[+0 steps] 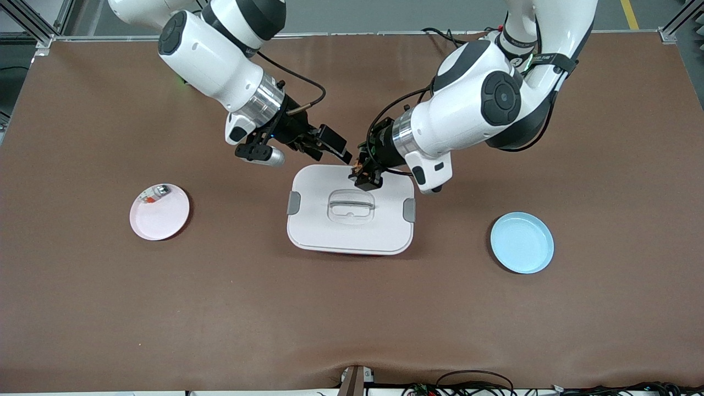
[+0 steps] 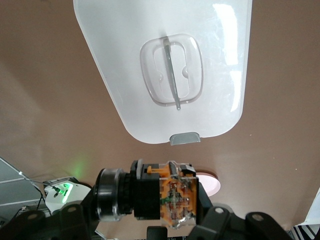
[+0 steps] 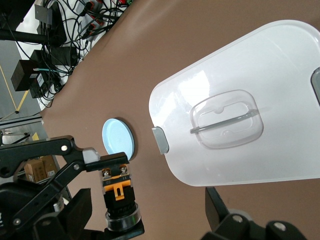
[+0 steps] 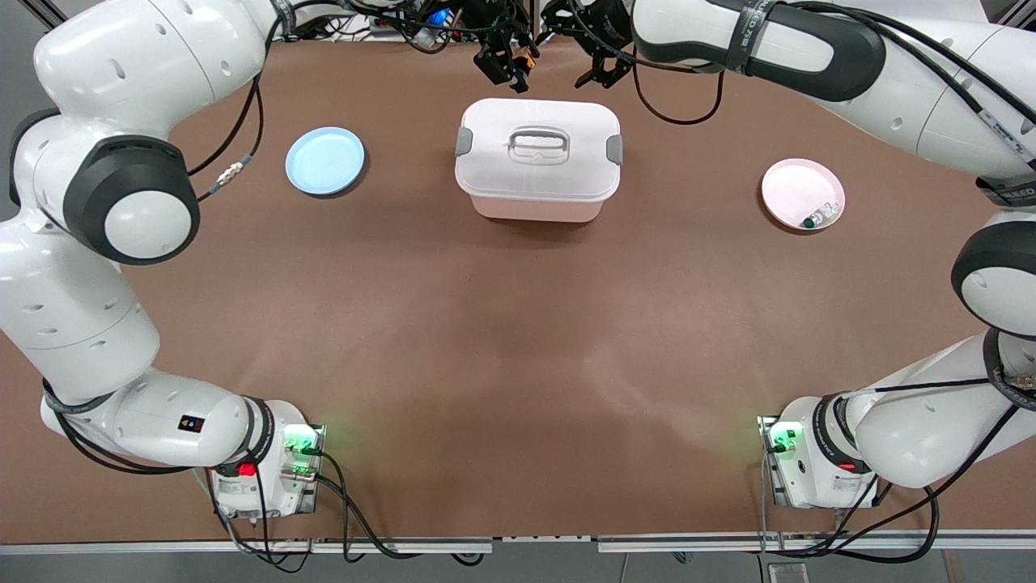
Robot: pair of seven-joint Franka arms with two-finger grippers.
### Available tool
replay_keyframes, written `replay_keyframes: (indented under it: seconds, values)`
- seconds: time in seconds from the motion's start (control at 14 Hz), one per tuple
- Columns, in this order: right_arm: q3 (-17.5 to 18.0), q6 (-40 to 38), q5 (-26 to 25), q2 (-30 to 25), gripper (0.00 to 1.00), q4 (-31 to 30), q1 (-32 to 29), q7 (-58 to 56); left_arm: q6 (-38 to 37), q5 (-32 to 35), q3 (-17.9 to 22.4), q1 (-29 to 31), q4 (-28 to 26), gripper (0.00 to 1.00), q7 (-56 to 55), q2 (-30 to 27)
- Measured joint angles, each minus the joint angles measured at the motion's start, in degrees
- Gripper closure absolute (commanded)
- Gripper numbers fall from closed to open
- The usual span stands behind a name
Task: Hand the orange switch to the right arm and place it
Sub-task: 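Carry the switch above the white box toward the right gripper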
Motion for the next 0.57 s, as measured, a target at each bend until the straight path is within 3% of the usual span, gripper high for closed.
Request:
replay_keyframes:
  seconds: [0.57]
  values:
    - [0.1, 4.1, 0.0, 2.7, 0.00, -0.5, 3.2, -3.5, 1.1, 0.0, 0.0, -0.7, 0.4, 1.00, -3.2, 0.9]
